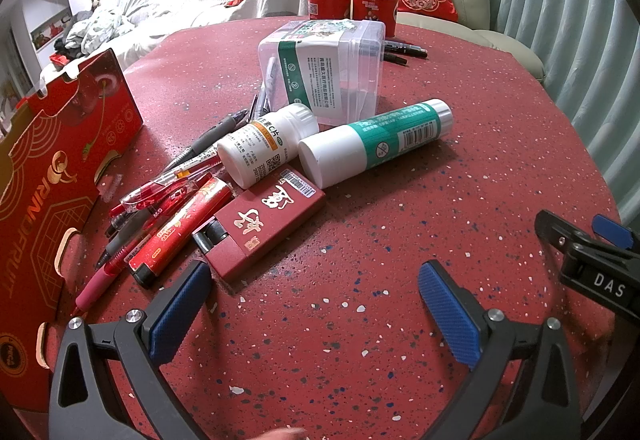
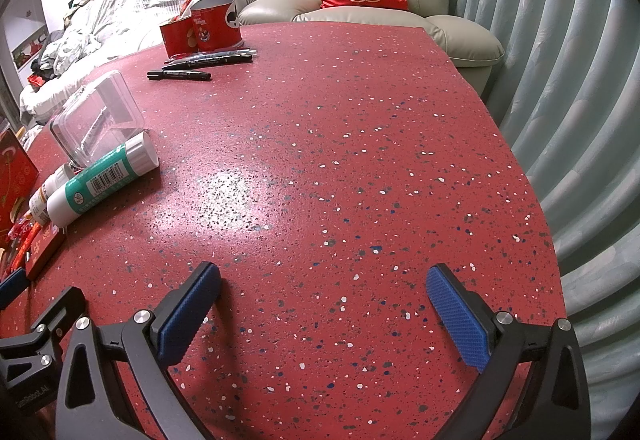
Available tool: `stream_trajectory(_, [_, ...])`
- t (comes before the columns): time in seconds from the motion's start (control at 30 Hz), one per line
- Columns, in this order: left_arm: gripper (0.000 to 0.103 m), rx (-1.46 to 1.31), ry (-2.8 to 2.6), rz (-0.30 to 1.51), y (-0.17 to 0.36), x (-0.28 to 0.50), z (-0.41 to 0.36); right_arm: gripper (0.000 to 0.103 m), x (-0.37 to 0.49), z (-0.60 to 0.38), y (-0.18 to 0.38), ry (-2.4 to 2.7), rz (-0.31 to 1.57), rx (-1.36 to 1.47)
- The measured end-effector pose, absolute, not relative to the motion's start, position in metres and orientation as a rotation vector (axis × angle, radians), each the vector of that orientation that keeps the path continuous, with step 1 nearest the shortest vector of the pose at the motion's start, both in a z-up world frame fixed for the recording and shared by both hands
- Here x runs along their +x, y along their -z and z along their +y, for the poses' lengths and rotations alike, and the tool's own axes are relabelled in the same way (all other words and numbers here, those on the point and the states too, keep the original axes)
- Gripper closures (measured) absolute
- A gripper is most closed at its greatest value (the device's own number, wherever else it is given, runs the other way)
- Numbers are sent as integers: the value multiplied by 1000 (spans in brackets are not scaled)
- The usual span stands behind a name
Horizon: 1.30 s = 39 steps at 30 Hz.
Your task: Organize rigid objects
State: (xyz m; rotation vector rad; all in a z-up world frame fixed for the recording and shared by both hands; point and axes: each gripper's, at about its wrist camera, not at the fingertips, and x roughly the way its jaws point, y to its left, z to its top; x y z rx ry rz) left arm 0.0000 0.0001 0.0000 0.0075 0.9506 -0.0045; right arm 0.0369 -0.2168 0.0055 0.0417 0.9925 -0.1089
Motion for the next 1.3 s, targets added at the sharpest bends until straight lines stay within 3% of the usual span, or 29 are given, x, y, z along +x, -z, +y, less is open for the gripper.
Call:
stream_trajectory(0.37, [0,17,36,1018,-2,1,3,0,37,-218,-6,103,996,42])
stream_trajectory(0.47, [0,47,53,1053,-13,-10,6,0,36,-218,-9,52,1077,26])
stream_trajectory(0.77, [0,-168,36,1239,-77,-44,55,0,-10,-191,-79,-193,1266,167])
stream_trajectory(0.97, [0,-133,52,1257,-130,-51,71,0,-30,-160,-123,-202,1341,250])
stream_trajectory(1.3, [0,-72,199,1305,-166,-37,99,0,-29,-112,-177,-131,1351,274])
